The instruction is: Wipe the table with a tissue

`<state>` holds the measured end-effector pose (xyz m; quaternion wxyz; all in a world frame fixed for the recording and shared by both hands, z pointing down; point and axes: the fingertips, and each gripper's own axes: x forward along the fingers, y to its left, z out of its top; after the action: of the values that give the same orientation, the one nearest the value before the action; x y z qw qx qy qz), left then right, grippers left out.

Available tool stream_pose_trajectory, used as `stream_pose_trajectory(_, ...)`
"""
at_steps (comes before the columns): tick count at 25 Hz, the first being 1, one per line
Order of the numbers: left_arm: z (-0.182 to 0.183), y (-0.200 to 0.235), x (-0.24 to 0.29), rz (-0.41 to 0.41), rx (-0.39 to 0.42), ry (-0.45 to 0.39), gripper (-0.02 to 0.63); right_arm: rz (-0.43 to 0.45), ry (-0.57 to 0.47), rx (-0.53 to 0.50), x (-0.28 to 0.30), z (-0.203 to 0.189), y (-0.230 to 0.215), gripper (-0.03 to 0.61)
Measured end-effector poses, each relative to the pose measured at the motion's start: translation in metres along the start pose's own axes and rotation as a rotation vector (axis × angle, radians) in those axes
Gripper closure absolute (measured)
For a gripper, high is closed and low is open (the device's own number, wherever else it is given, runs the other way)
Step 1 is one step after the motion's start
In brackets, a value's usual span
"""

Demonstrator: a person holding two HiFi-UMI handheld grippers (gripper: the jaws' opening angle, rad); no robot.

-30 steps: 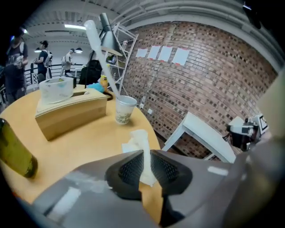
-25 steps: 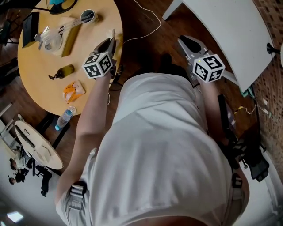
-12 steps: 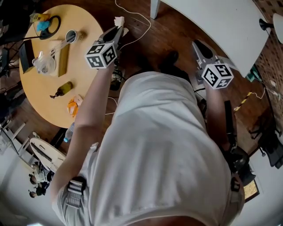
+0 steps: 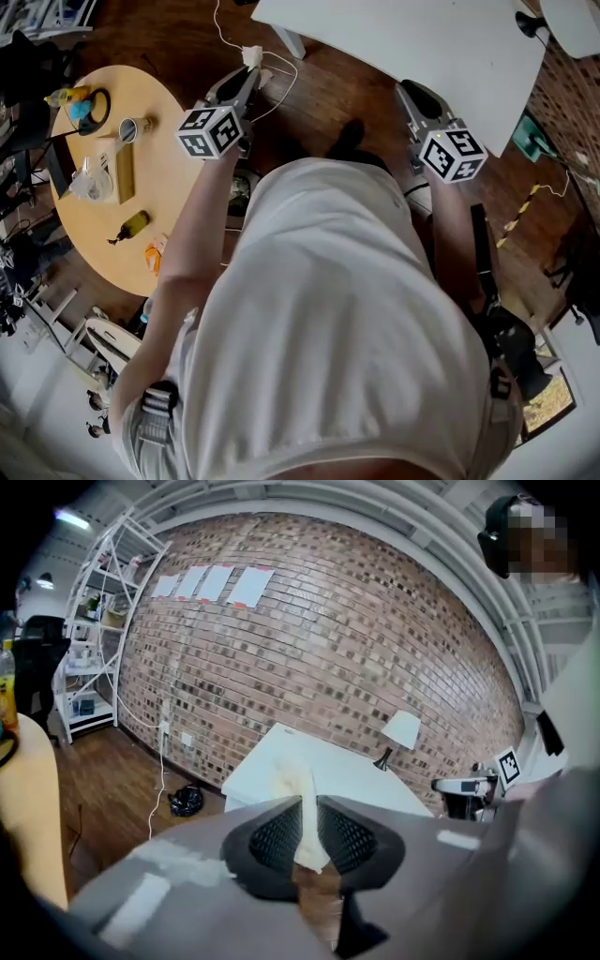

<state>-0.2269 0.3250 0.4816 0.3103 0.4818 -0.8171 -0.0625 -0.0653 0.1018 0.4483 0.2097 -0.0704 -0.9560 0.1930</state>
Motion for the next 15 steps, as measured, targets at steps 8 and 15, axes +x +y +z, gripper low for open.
stream_pose_trajectory(8,0.020,-0.045,0.049,-0.025,0.043,-0.014,0.557,-0.002,-0.036,0.003,-0.014,0.020,-0.057,0.517)
stream_pose_trajectory(15,0.024,-0.072,0.081,-0.062,0.071,0.026,0.557,-0.025,-0.056,0.029,-0.031,0.026,-0.087,0.517)
